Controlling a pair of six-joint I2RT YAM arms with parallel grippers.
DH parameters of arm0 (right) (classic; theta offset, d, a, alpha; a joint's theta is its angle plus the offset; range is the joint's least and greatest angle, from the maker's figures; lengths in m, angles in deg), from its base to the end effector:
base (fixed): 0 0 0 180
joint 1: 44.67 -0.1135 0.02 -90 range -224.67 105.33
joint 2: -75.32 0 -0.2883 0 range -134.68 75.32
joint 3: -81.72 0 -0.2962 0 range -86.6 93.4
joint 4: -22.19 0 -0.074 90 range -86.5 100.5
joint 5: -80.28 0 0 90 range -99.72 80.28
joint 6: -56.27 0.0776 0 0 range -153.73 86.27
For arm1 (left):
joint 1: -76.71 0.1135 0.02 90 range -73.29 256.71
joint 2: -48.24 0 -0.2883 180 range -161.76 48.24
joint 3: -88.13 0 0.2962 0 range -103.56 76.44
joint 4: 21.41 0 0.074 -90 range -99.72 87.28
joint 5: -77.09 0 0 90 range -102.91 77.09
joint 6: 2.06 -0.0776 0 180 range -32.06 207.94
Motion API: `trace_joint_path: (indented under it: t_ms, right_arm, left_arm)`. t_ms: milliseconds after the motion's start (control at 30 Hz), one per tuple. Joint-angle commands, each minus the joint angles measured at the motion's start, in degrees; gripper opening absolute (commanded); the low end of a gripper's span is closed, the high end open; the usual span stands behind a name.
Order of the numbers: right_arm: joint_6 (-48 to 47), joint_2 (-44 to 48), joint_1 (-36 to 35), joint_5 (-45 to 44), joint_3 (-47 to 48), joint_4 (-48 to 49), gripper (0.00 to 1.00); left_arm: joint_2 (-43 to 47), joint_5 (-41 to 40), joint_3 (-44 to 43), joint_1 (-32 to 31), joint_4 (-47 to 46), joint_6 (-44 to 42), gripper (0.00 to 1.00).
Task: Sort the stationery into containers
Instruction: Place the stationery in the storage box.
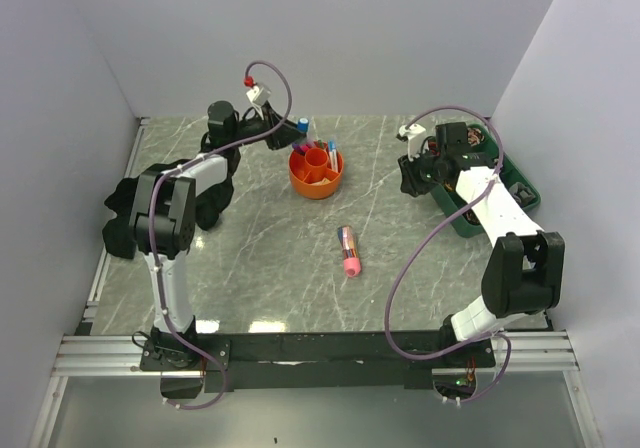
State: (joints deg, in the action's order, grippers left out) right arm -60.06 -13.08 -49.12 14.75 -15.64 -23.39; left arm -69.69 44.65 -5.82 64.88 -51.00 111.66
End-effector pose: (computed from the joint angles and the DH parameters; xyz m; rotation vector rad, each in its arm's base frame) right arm 0.3933 0.0628 0.2590 -0.8070 2.2489 0.3486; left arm 0.5158 -0.1750 0.2591 0.7045 1.4926 -1.2137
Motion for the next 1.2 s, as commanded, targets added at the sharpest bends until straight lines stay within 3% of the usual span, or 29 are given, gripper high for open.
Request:
trace_joint_path:
  t_ms: [0, 500, 767, 867, 967, 1067, 1167]
  right_arm:
    - [-0.7, -0.3, 0.6, -0.5, 0.9, 0.1, 0.34]
    - [-0.8, -2.6, 0.6, -0.3, 1.7, 0.1, 0.34]
    - [-1.3, -4.2, 0.6, -0.1, 3.8, -0.6, 0.34]
    - [-3.2, -4.2, 0.5, 2.2, 5.2, -3.0, 0.35]
    - [-8.6, -4.0, 0.1, 7.0, 8.0, -8.3, 0.43]
    - [-20.2, -4.8, -3.0, 9.6, 12.1, -17.3, 0.51]
    - [-31.8, -7.0, -9.6, 7.9, 16.4, -26.6, 0.55]
  left_arm:
    - [-1.2, 0.4, 1.1, -0.2, -4.1, 1.4, 0.09]
    - [-3.1, 0.3, 5.4, -0.3, -1.5, -1.8, 0.11]
    - [-4.6, -1.0, 4.7, -0.1, 3.7, -6.1, 0.19]
    - [-4.3, -0.7, 5.4, 0.4, 1.5, -4.7, 0.27]
    - [-2.6, -0.9, 4.9, 0.5, 3.3, -6.1, 0.38]
    - [0.2, -0.3, 5.1, 1.1, 4.8, -6.4, 0.47]
    - [3.9, 0.9, 5.4, 2.3, 8.5, -8.7, 0.55]
